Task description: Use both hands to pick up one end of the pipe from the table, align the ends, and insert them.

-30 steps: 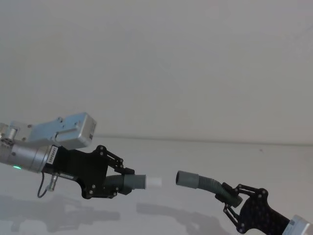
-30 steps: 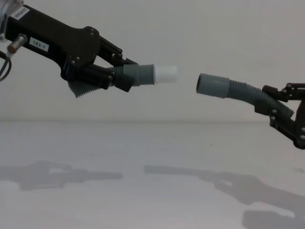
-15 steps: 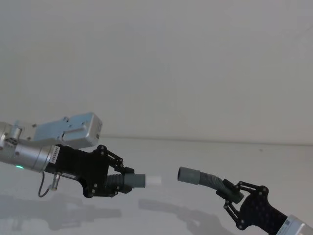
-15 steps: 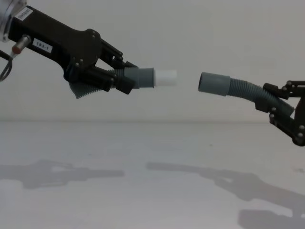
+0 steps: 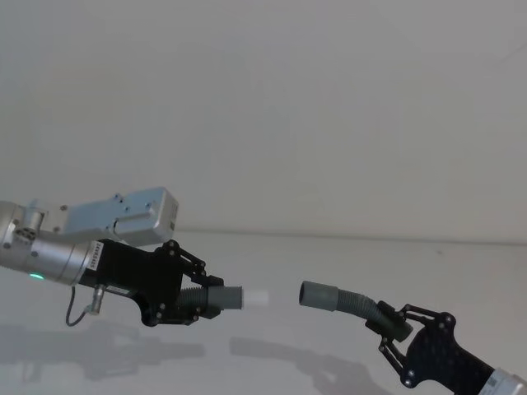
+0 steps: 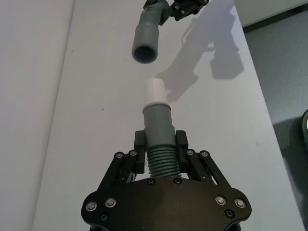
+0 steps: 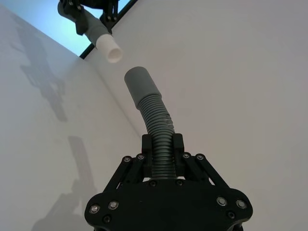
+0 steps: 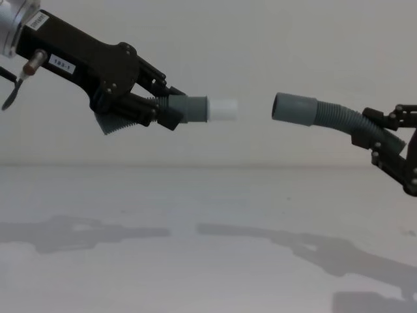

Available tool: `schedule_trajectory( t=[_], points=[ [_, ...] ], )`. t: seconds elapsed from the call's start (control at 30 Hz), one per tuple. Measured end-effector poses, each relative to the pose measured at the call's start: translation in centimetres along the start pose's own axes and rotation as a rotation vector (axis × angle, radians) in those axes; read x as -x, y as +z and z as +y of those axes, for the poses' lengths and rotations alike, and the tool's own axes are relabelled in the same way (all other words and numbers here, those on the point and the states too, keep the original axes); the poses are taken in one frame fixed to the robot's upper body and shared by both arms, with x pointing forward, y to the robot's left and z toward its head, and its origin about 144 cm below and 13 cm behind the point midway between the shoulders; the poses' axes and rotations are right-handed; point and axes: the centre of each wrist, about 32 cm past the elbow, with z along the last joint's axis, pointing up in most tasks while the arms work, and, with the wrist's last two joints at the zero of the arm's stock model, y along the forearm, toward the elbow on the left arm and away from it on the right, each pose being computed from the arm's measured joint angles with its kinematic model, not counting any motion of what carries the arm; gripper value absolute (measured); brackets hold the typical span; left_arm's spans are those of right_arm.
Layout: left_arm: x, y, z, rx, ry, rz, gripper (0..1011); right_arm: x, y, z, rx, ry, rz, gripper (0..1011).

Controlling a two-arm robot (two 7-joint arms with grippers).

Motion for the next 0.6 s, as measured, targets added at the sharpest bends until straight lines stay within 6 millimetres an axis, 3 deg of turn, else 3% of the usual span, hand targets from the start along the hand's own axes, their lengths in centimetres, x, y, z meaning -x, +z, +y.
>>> schedule_trajectory(
  t=[0.6],
  points=[
    [-0.73,-0.03,-0.71,0.002,-0.011,-0.007,336,0.01,0.13,-0.12,-0.028,0.020,-0.013,225]
  ],
)
